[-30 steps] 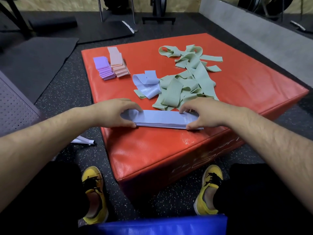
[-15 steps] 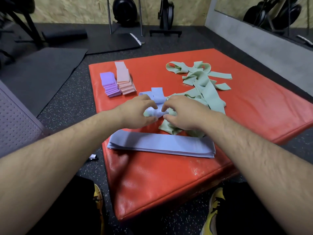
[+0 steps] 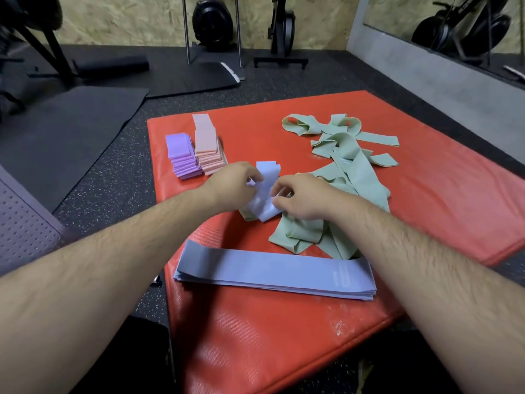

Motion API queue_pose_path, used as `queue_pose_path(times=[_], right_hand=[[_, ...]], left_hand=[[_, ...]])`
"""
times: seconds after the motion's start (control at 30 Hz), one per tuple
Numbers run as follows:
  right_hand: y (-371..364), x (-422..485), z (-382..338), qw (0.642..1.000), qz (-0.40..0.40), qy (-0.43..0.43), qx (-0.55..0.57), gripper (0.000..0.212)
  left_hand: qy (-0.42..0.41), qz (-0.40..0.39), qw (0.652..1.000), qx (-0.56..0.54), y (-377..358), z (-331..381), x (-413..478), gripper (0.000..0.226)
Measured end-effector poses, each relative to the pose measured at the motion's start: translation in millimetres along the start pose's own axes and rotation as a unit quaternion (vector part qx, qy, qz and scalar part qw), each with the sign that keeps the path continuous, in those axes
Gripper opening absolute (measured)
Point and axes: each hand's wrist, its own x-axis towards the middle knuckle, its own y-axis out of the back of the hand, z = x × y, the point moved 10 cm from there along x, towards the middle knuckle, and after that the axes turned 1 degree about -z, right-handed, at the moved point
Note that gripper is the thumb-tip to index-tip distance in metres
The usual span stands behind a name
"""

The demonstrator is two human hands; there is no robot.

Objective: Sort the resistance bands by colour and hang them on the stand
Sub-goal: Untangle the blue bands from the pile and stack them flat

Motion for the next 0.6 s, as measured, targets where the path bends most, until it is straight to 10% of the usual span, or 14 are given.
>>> queue_pose_path(times=[0.27, 0.6], right_hand=[[1.9, 2.3, 9.9, 0.978, 0.071, -0.045, 0.189, 0.053], [53.3, -13.7, -8.2, 0.914, 0.186, 0.008, 0.36, 0.017]], left_hand=[[0.039, 0.07, 0.954, -0.288, 27.6, 8.6, -15.6, 0.029], [-0.005, 0.126, 0.877, -0.464, 59.6, 21.5, -27.7, 0.041]])
